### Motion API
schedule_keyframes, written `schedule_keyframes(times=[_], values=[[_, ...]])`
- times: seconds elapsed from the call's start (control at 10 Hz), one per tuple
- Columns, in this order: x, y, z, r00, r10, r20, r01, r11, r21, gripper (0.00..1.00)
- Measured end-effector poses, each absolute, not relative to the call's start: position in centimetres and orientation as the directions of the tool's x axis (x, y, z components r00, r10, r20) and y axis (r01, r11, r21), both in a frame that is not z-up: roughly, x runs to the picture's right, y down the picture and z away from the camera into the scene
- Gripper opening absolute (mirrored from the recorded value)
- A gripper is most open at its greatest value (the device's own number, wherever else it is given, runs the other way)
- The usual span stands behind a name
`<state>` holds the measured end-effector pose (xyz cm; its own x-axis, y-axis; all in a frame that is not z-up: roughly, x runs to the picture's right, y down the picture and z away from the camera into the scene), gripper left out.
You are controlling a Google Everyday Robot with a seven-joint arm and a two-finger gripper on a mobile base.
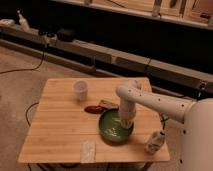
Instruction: Push the ceramic bowl across the table
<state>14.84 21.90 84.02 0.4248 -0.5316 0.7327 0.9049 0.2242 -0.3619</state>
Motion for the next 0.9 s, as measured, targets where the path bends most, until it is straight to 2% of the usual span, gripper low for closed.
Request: schedule_keyframes(times=[0.5,0.9], values=[[21.1,20.1,84.5,0.545,-0.573,0.611,0.829,0.258,-0.497,0.0],[24.6,20.6,84.6,0.627,-0.548,0.554,0.77,0.331,-0.545,0.0]])
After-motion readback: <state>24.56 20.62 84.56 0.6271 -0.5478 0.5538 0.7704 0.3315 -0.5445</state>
